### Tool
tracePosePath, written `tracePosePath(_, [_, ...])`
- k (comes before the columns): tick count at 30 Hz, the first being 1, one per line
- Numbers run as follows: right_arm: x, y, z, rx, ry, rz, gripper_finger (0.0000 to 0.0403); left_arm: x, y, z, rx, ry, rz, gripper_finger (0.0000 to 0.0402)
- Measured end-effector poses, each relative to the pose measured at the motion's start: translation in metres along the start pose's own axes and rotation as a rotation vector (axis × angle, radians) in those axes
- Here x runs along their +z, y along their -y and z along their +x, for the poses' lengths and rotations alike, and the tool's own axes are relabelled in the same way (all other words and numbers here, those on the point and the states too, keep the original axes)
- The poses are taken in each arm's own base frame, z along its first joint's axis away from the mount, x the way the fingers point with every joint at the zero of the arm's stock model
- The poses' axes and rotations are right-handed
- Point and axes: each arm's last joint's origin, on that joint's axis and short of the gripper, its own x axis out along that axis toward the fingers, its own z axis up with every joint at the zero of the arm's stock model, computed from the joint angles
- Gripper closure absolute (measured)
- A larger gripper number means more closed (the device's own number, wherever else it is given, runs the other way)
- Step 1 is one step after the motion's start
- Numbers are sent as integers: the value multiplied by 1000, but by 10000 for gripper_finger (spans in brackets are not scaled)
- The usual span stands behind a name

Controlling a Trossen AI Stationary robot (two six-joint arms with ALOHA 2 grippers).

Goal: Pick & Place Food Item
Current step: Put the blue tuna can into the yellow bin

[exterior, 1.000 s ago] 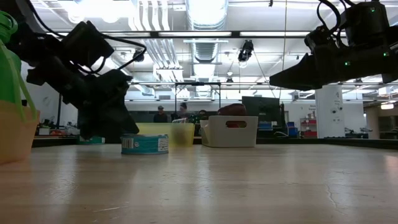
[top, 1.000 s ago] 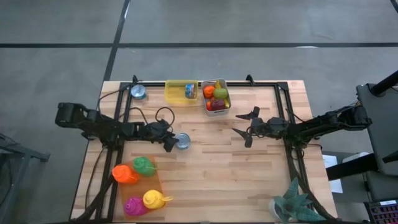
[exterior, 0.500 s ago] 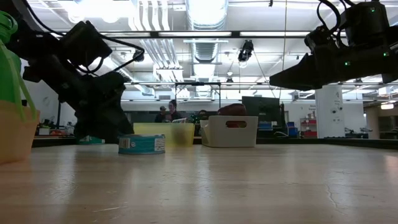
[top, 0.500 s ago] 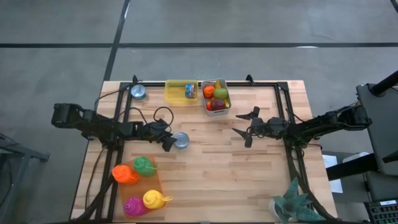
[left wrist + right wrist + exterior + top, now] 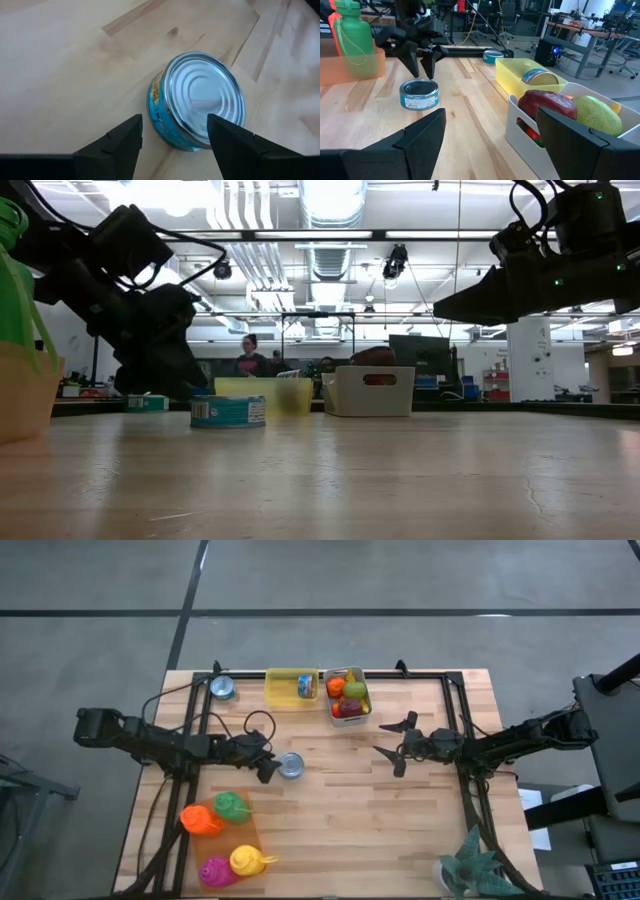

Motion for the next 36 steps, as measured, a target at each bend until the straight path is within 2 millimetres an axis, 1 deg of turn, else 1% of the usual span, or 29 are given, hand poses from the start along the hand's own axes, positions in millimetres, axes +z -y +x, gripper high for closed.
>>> tracePosePath(8, [0, 0, 0, 0, 0, 0, 97, -2, -3, 0, 11, 20, 49, 176])
tracePosePath(18, [0, 0, 0, 0, 0, 0, 97, -3, -4, 0, -1, 40, 5, 176])
tracePosePath(23, [0, 0, 0, 0, 0, 0, 97, -3, -4, 0, -2, 39, -64, 176])
tracePosePath(36, [0, 0, 0, 0, 0, 0, 97, -3, -4, 0, -1, 39, -66, 176])
